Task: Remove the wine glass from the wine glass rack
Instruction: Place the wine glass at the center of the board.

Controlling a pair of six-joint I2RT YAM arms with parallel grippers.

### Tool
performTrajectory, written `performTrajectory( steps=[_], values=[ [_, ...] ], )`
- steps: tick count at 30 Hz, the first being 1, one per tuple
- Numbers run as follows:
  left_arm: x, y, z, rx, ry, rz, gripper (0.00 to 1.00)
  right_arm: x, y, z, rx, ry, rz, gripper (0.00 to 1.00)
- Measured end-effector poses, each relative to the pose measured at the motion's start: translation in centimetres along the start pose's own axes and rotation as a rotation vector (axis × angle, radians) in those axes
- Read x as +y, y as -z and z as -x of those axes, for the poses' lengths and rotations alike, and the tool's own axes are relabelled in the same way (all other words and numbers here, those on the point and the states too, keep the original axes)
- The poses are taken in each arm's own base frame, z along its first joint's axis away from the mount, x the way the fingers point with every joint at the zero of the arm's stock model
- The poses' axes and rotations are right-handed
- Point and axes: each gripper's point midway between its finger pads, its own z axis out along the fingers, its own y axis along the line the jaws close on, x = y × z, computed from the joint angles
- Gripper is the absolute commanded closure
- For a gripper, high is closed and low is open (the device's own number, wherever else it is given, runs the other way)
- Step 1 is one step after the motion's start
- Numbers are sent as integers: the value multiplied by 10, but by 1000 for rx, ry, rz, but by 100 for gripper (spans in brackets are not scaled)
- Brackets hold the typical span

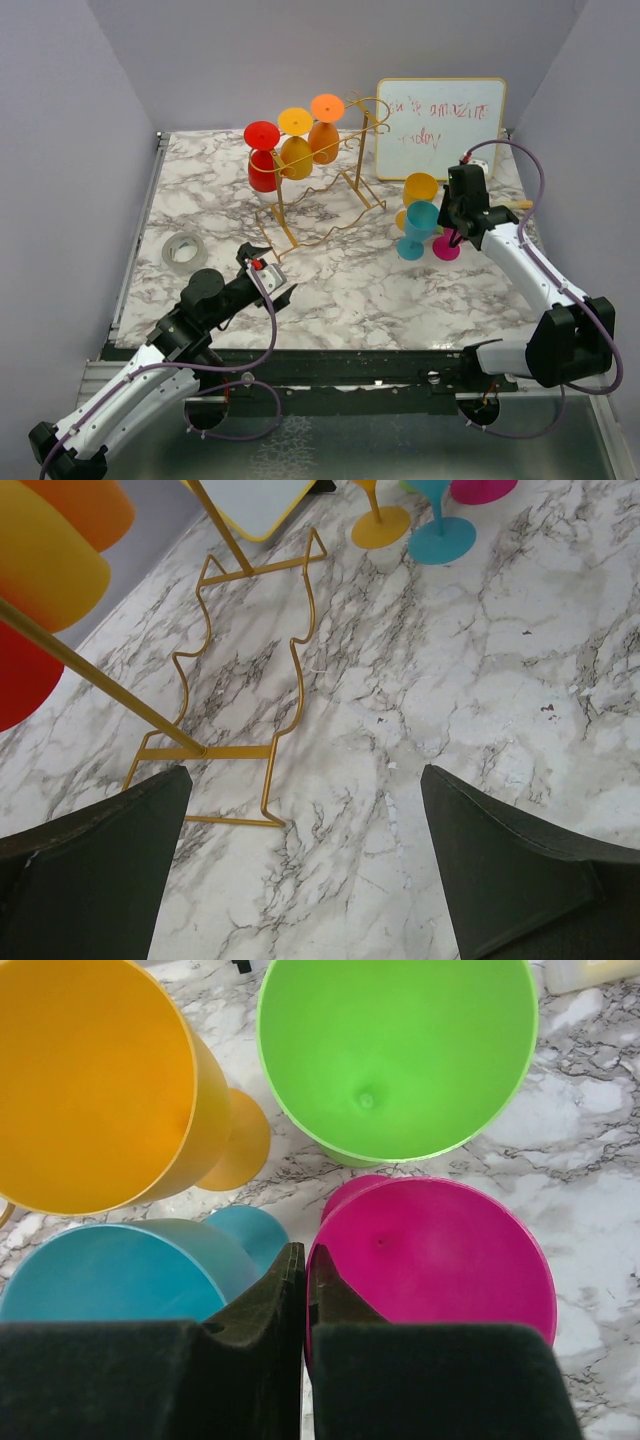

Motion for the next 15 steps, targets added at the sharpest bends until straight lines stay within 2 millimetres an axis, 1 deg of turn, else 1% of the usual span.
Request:
performTrajectory(
  steps=[1,3,7,9,15],
  values=[
    [0,0,0,0,0,0,1,0,0,0,1,2,1,90],
    [0,0,0,0,0,0,1,0,0,0,1,7,3,84],
    [0,0,0,0,0,0,1,2,0,1,0,8,8,78],
    [0,0,0,0,-1,0,1,2,0,1,1,11,10,76],
    [0,0,0,1,-4,0,1,2,2,5,-10,11,14,75]
  ],
)
